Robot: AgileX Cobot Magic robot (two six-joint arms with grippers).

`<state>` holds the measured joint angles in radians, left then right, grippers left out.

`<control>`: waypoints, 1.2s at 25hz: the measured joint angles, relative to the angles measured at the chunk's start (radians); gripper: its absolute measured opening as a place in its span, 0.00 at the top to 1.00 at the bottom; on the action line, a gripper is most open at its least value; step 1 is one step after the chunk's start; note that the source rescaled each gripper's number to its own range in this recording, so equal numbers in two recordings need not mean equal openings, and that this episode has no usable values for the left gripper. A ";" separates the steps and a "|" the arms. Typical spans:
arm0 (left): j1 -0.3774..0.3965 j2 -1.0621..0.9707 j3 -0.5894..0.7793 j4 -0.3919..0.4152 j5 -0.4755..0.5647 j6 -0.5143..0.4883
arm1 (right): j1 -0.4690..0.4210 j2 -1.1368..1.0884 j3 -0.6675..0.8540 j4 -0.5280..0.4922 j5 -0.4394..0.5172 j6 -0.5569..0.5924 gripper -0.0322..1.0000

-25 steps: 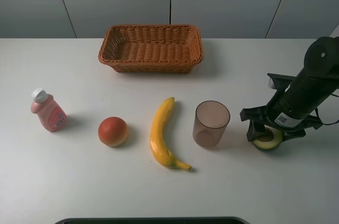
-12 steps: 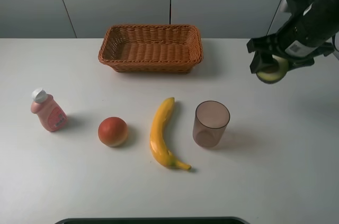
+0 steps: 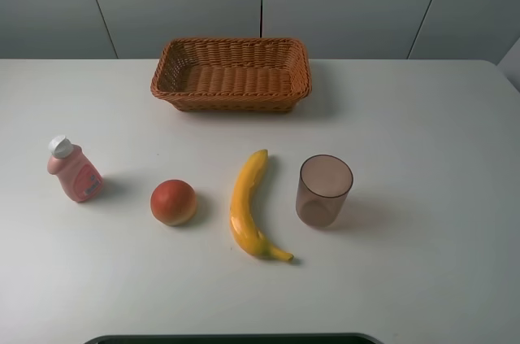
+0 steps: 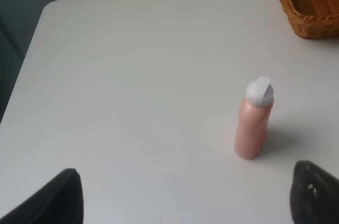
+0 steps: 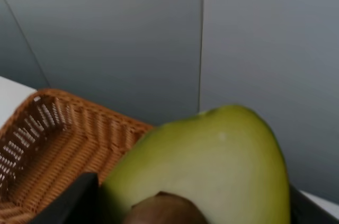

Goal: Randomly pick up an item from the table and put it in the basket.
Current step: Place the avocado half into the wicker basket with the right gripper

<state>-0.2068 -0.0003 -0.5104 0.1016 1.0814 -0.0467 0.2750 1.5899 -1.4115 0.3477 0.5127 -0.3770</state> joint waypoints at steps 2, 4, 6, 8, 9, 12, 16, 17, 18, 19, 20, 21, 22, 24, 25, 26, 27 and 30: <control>0.000 0.000 0.000 0.000 0.000 0.000 | 0.033 0.050 -0.049 0.004 -0.012 -0.022 0.97; 0.000 0.000 0.000 0.000 0.000 0.000 | 0.061 0.132 -0.106 0.005 -0.022 -0.039 0.97; 0.000 0.000 0.000 0.000 0.000 0.000 | 0.093 0.225 -0.161 0.005 -0.038 -0.056 0.97; 0.000 0.000 0.000 0.000 0.000 0.000 | 0.119 0.330 -0.224 0.005 -0.042 -0.064 0.97; 0.000 0.000 0.000 0.000 0.000 0.000 | 0.130 0.373 -0.249 0.007 -0.042 -0.067 0.97; 0.000 0.000 0.000 0.000 0.000 0.000 | 0.149 0.504 -0.316 0.033 -0.042 -0.069 0.97; 0.000 0.000 0.000 0.000 0.000 0.000 | 0.152 0.645 -0.349 0.061 -0.044 -0.072 0.97; 0.000 0.000 0.000 0.000 0.000 0.000 | 0.152 0.673 -0.349 0.064 -0.044 -0.072 0.97; 0.000 0.000 0.000 0.000 0.000 0.000 | 0.152 0.699 -0.349 0.065 -0.038 -0.072 0.97; 0.000 0.000 0.000 0.000 0.000 0.000 | 0.152 0.719 -0.349 0.067 -0.036 -0.072 0.97; 0.000 0.000 0.000 0.000 0.000 0.000 | 0.152 0.732 -0.349 0.074 -0.029 -0.072 0.97; 0.000 0.000 0.000 0.000 0.000 0.000 | 0.152 0.743 -0.349 0.080 -0.024 -0.072 0.97; 0.000 0.000 0.000 0.000 0.000 0.000 | 0.152 0.748 -0.349 0.082 -0.022 -0.074 0.97; 0.000 0.000 0.000 0.000 0.000 0.000 | 0.152 0.748 -0.349 0.082 -0.015 -0.074 0.97; 0.000 0.000 0.000 0.000 0.000 0.000 | 0.152 0.748 -0.354 0.084 -0.015 -0.074 0.97; 0.000 0.000 0.000 0.000 0.000 0.000 | 0.152 0.748 -0.356 0.084 -0.015 -0.074 0.97; 0.000 0.000 0.000 0.000 0.000 0.000 | 0.152 0.748 -0.356 0.084 -0.015 -0.074 0.97; 0.000 0.000 0.000 0.000 0.000 0.000 | 0.152 0.748 -0.356 0.084 -0.011 -0.074 0.97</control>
<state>-0.2068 -0.0003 -0.5104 0.1016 1.0814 -0.0467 0.4267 2.3376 -1.7676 0.4317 0.5016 -0.4511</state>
